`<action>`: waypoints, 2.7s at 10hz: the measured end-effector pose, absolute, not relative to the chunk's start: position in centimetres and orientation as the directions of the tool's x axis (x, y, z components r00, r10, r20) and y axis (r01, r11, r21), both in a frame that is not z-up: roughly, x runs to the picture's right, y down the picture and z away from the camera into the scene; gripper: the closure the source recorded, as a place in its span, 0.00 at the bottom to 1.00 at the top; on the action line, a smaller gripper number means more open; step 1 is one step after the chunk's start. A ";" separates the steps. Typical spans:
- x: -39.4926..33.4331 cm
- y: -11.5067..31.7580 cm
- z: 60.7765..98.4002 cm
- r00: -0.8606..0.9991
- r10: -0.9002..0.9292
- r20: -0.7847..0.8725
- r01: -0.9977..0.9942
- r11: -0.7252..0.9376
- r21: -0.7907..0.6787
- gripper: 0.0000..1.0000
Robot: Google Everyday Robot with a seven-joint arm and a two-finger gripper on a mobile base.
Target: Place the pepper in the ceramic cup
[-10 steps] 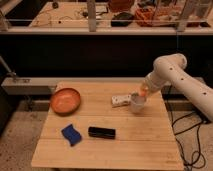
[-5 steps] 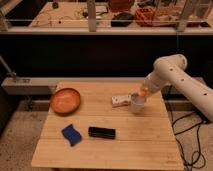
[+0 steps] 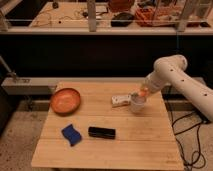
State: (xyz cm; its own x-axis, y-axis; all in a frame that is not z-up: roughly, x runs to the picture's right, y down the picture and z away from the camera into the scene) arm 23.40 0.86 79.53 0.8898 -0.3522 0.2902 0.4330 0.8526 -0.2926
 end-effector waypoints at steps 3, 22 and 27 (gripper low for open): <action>23.3 0.9 79.5 0.887 -0.357 0.292 0.438 0.852 -0.287 0.95; 22.9 1.0 79.5 0.871 -0.388 0.301 0.467 0.846 -0.259 0.86; 22.7 1.0 79.5 0.867 -0.396 0.302 0.473 0.844 -0.253 0.83</action>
State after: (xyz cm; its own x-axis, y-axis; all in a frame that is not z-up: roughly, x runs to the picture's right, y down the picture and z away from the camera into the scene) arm 22.74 1.03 79.53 0.8674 -0.3959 0.3015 0.4731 0.8439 -0.2530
